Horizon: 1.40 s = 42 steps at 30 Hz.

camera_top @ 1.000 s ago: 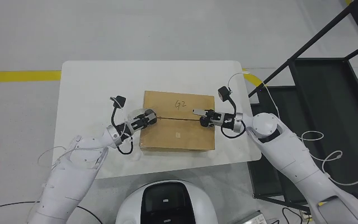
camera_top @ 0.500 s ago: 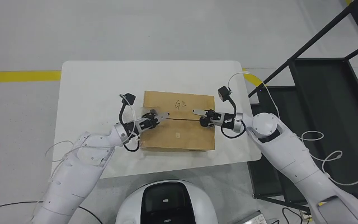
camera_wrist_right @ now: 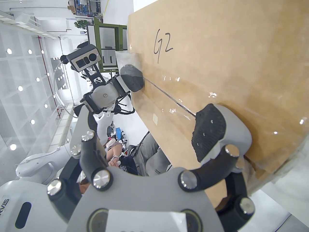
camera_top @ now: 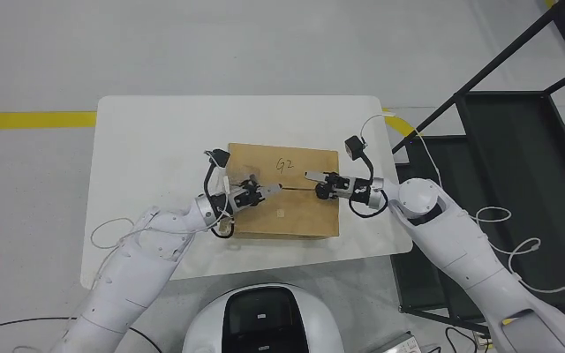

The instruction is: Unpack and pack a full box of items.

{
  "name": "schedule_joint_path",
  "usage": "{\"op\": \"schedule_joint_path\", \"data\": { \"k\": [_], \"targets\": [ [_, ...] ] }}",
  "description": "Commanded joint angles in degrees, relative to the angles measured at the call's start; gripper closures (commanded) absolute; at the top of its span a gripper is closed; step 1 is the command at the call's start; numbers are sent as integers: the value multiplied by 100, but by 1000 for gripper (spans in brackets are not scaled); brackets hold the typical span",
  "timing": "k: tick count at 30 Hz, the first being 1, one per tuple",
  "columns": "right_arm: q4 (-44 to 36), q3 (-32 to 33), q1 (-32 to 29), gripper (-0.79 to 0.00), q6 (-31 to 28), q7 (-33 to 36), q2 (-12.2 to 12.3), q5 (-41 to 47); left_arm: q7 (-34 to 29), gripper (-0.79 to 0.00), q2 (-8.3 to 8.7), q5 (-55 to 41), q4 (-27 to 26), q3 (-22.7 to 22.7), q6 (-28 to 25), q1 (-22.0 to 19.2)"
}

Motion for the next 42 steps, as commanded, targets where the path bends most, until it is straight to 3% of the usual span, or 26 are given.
{"op": "schedule_joint_path", "data": {
  "k": [1,8,15,23,30,36,38,41,42],
  "targets": [
    [55,172,-95,-785,-127,40,18,203,38,-785,5,-115,1,-62,-115,67],
    [232,1028,-651,-785,-735,226,146,890,-6,-785,63,-383,-92,-363,-432,324],
    [277,1622,-1125,-785,-869,272,220,1165,69,-785,104,-724,-134,-674,-481,515],
    [124,1794,-1303,-785,-784,253,210,1098,381,-785,145,-442,-376,-949,7,717],
    [93,1801,-1290,-785,-678,230,174,977,717,-785,107,-77,-422,-884,334,683],
    [75,1813,-1319,-785,-655,203,143,905,1127,-785,49,218,-432,-755,305,683],
    [70,1805,-1321,-785,-643,195,131,873,1222,-385,33,268,-438,-734,262,677],
    [59,1784,-1312,-785,-622,179,111,830,1340,-139,13,330,-436,-712,224,687],
    [52,1774,-1307,-785,-610,179,104,815,1373,0,7,345,-434,-710,222,691]
  ]
}}
